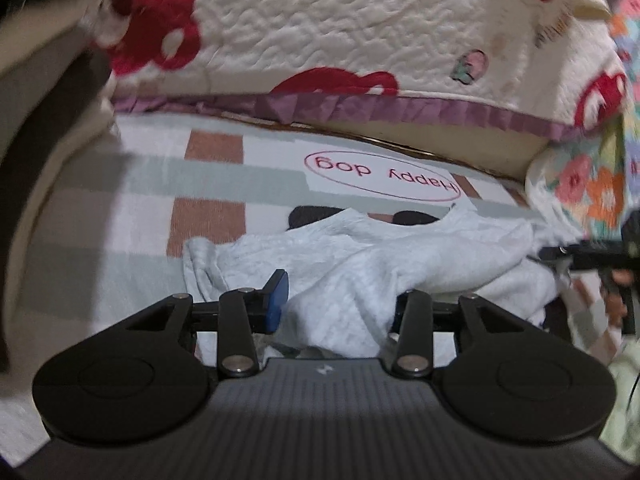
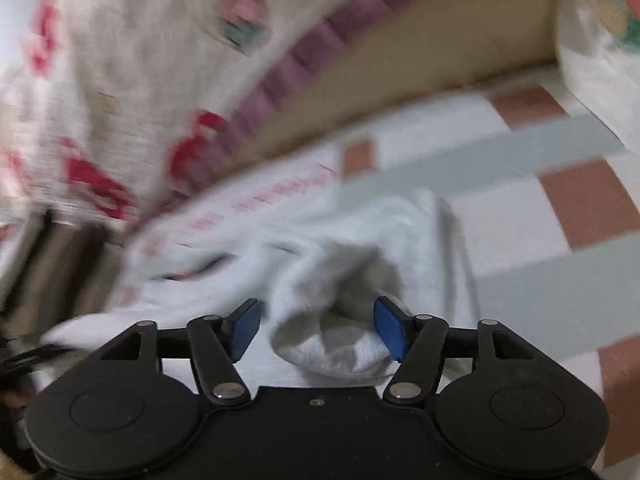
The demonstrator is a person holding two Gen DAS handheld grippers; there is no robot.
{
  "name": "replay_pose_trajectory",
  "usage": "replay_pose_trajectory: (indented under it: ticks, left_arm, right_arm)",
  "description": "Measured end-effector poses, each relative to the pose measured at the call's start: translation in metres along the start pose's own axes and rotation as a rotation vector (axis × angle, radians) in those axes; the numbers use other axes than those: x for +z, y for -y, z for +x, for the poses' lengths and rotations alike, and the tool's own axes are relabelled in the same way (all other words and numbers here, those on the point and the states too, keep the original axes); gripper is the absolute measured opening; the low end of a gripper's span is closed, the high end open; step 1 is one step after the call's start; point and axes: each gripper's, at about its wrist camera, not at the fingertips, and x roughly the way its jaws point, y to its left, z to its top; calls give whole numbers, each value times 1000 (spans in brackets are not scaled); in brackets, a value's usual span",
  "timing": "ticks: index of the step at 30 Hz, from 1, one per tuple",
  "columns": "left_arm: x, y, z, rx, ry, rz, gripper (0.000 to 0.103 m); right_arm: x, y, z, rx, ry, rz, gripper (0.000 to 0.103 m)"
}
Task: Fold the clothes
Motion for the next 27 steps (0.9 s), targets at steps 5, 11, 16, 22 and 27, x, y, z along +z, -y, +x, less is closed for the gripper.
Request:
replay_pose_trajectory:
  ticks: [5, 11, 16, 22, 27]
  left_arm:
    - [-11, -8, -6, 40, 4, -2, 44]
    - [-4, -27, -7, 38, 82, -103, 41]
    - [-13, -57, -19, -26, 116, -283, 42]
    - [-25, -53, -26, 8, 99, -172, 49]
    - [-4, -40, 2, 49, 90, -104, 53]
  right_arm:
    - [6, -11, 5, -54, 98, -36, 7]
    - [34, -14, -5, -138, 191, -80, 7]
    - [44, 0, 16, -170, 119, -54, 37]
    - [36, 25, 21, -88, 140, 142, 44]
    - [33, 18, 26, -121, 138, 41, 44]
